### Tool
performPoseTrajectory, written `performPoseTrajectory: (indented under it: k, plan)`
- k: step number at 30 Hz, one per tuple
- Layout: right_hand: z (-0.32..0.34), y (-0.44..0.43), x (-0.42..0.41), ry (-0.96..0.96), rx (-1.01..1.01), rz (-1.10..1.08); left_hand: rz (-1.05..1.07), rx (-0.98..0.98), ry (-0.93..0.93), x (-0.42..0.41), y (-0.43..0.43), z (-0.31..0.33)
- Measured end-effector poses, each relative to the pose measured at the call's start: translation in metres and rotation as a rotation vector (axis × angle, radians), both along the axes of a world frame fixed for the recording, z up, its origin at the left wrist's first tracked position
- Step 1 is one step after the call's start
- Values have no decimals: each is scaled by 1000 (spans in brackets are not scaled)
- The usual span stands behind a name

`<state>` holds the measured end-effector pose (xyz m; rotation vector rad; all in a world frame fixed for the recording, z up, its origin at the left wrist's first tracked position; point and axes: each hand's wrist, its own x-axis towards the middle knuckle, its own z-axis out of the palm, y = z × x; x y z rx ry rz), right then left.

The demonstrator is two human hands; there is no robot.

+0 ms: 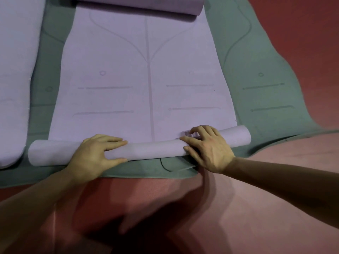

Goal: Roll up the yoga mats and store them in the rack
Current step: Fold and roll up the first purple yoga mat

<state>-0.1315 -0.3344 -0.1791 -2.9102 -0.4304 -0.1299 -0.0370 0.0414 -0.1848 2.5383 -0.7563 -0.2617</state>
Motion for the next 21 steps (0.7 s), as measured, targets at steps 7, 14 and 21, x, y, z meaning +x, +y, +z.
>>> performPoseTrajectory:
  k: [7, 14, 21]
  plan:
    - [3, -7, 13, 159, 66, 28, -92, 96, -189, -12, 4, -6]
    - [8, -8, 8, 199, 9, 50, -109, 128, -276, -12, 3, -10]
    - [16, -5, 4, 168, -22, 53, -3, 85, -314, -24, -1, 3]
